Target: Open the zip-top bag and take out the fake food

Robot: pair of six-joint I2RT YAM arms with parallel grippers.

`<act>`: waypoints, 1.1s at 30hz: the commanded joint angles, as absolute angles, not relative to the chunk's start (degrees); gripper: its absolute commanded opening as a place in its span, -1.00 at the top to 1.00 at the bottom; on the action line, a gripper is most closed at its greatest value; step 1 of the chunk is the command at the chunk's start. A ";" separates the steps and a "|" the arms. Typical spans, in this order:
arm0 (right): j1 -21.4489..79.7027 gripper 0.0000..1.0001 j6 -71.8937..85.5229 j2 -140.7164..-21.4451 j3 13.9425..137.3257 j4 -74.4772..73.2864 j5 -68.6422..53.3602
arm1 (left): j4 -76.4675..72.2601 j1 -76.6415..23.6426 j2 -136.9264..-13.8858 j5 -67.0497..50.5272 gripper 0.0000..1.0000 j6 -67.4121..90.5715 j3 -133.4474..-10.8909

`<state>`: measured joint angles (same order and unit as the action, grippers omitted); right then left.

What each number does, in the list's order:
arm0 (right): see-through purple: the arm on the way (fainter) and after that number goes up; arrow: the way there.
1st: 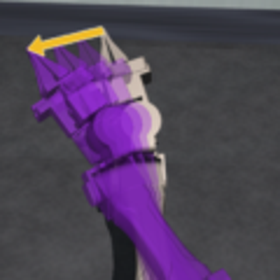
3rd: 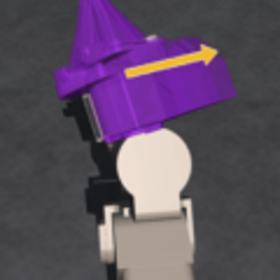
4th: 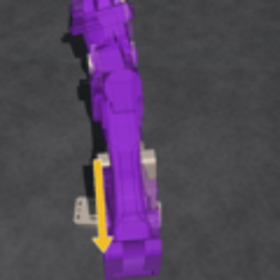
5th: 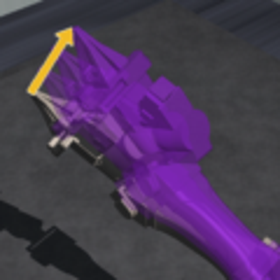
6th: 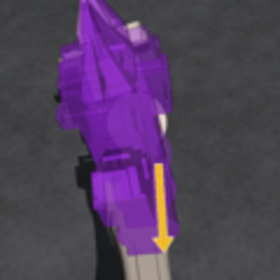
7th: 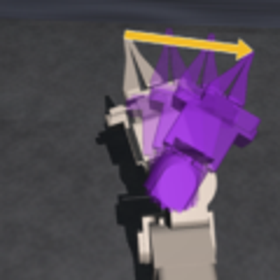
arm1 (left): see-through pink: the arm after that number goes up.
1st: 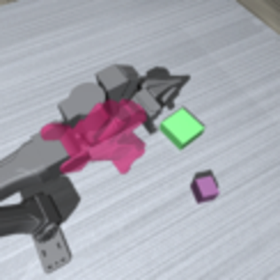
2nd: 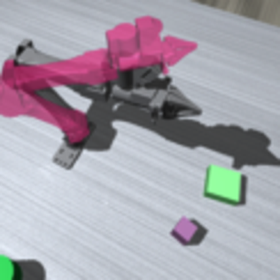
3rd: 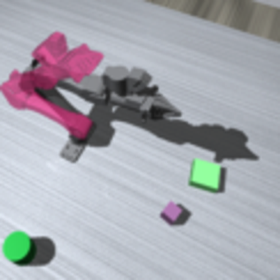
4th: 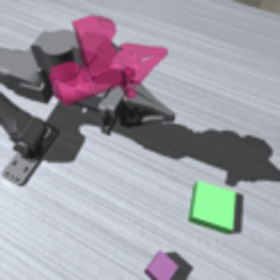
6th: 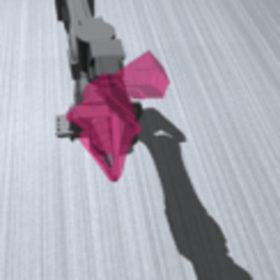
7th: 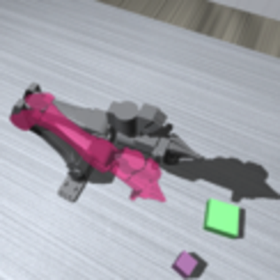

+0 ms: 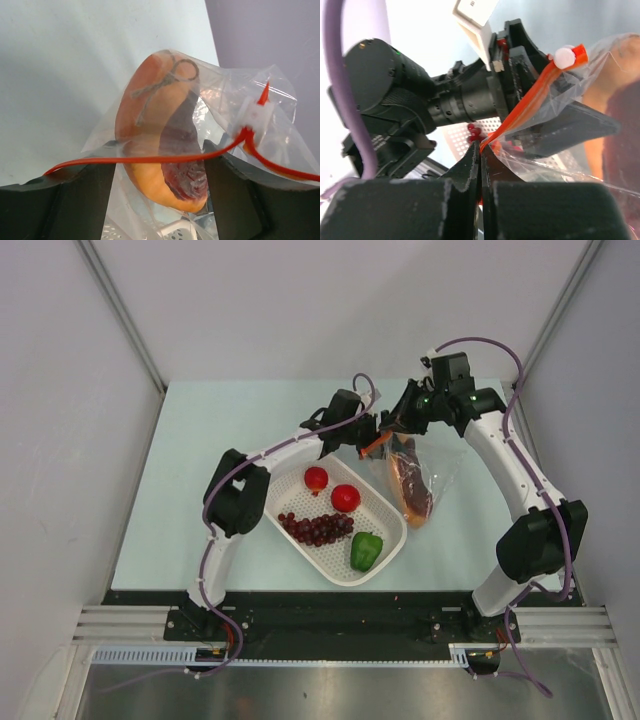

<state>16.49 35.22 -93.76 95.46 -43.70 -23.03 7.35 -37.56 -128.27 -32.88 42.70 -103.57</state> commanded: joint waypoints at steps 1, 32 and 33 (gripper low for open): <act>16.52 1.00 38.85 -91.84 96.50 -37.18 -28.74 | 7.64 -38.76 -127.44 -31.39 -0.51 42.28 -103.18; 12.83 1.00 28.74 -89.56 94.92 -46.75 -15.58 | -4.32 -39.64 -116.99 -32.70 1.00 38.50 -96.77; 12.83 1.00 28.04 -89.73 95.18 -47.80 -14.60 | -3.78 -39.73 -116.55 -32.35 1.00 38.24 -96.68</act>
